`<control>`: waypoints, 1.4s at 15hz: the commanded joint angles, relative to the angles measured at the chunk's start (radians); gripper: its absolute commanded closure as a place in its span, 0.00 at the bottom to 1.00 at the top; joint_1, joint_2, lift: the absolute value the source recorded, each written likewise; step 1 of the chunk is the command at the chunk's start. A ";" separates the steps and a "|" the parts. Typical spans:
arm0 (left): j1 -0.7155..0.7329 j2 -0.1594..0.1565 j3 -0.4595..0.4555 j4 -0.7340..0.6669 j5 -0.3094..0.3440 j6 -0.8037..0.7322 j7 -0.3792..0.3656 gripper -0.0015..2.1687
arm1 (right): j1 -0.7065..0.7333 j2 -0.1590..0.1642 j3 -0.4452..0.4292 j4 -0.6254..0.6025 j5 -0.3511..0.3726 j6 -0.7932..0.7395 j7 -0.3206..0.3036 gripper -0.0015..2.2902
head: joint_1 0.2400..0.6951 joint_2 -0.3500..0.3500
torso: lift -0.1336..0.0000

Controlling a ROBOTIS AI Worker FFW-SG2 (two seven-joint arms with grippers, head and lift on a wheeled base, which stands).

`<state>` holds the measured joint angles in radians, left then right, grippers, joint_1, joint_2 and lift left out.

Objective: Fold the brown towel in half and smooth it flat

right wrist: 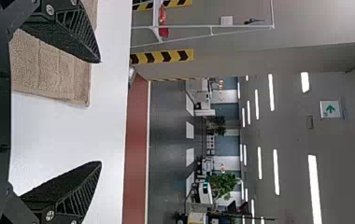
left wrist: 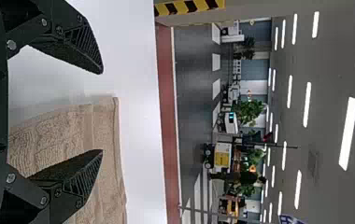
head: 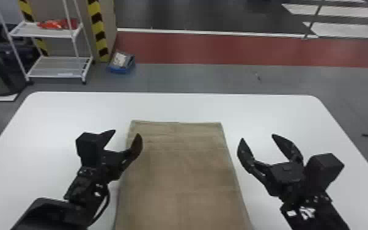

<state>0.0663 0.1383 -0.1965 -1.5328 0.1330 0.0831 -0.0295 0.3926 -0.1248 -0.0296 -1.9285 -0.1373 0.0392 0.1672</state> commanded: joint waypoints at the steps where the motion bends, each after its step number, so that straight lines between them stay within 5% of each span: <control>1: -0.017 -0.009 -0.001 0.025 -0.001 0.002 -0.009 0.17 | -0.008 -0.003 0.010 0.006 0.001 0.000 0.000 0.05 | 1.00 0.39 | 0.13; 9: -0.025 -0.011 0.000 0.028 -0.009 0.094 -0.029 0.20 | -0.015 -0.015 0.020 0.008 0.002 0.003 0.000 0.05 | 1.00 0.39 | 0.13; 10: -0.023 -0.011 -0.001 0.028 -0.010 0.094 -0.029 0.28 | -0.015 -0.018 0.022 0.008 0.002 0.003 0.000 0.05 | 1.00 0.40 | 0.13; 13: -0.017 -0.011 -0.003 0.026 -0.015 0.094 -0.029 0.28 | -0.015 -0.024 0.023 0.000 0.001 0.015 0.000 0.05 | 1.00 0.40 | 0.13; 15: -0.017 -0.011 -0.003 0.026 -0.015 0.094 -0.027 0.42 | -0.014 -0.026 0.023 -0.006 -0.001 0.022 0.000 0.05 | 1.00 0.40 | 0.13; 19: -0.008 -0.011 -0.003 0.014 -0.018 0.085 -0.020 0.42 | -0.011 -0.030 0.023 -0.012 -0.001 0.025 0.000 0.05 | 1.00 0.40 | 0.13; 21: 0.000 -0.009 -0.003 0.003 -0.018 0.085 -0.013 0.52 | -0.009 -0.030 0.023 -0.015 -0.001 0.031 0.000 0.05 | 1.00 0.40 | 0.13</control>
<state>0.0602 0.1278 -0.1994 -1.5219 0.1150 0.1685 -0.0454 0.3824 -0.1548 -0.0061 -1.9424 -0.1381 0.0678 0.1672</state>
